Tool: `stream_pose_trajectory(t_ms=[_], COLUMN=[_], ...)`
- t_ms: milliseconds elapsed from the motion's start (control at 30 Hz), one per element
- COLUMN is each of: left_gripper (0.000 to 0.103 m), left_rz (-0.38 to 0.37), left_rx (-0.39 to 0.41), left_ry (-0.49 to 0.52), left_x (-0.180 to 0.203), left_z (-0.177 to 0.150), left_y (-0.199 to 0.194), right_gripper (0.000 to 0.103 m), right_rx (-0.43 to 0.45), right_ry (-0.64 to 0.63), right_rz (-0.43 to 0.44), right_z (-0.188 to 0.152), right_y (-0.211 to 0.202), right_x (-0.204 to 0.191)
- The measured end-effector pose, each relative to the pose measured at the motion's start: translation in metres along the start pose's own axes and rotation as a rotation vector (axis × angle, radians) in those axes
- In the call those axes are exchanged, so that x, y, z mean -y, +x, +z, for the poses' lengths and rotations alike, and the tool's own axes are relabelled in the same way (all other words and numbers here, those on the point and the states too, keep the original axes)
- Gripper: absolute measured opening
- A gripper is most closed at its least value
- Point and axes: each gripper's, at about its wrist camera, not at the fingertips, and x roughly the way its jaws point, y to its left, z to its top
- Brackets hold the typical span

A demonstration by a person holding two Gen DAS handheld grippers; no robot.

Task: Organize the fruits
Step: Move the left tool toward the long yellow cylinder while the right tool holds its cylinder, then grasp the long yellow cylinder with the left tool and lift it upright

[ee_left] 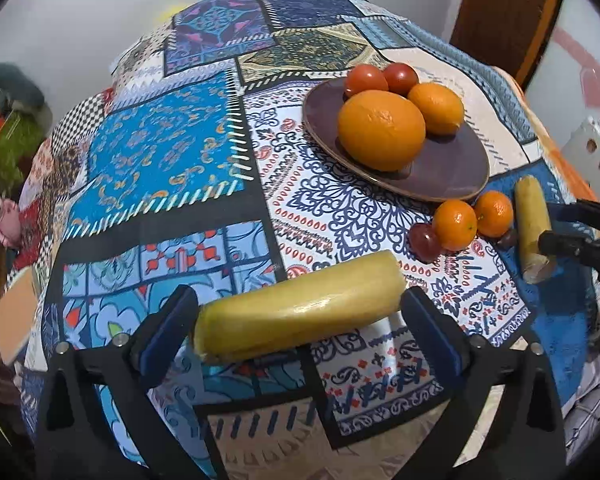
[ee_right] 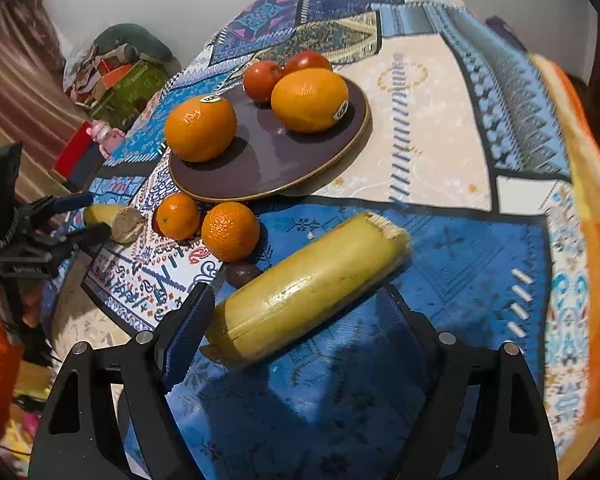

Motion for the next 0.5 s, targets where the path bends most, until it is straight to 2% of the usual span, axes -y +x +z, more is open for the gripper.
stream_pose_trajectory(t_ms=[167, 300, 333, 433, 500], left_gripper=[0.103, 0.101, 0.099, 0.074, 0.072], left_rz=[-0.043, -0.064, -0.065, -0.082, -0.068], left_rx=[-0.053, -0.061, -0.059, -0.077, -0.082], left_ry=[0.002, -0.067, -0.078, -0.095, -0.104], left_x=[-0.001, -0.009, -0.01, -0.008, -0.007], left_z=[0.002, 0.003, 0.002, 0.002, 0.0], left_y=[0.019, 0.023, 0.022, 0.02, 0.018], right_gripper=[0.082, 0.075, 0.072, 0.061, 0.055], right_rx=[0.005, 0.023, 0.029, 0.04, 0.041], right_ry=[-0.024, -0.04, -0.042, -0.042, -0.055], right_rz=[-0.019, -0.037, -0.038, -0.033, -0.029], right_z=[0.001, 0.002, 0.003, 0.002, 0.001], right_y=[0.004, 0.004, 0.003, 0.0, -0.002], right_x=[-0.008, -0.007, -0.007, -0.003, -0.001])
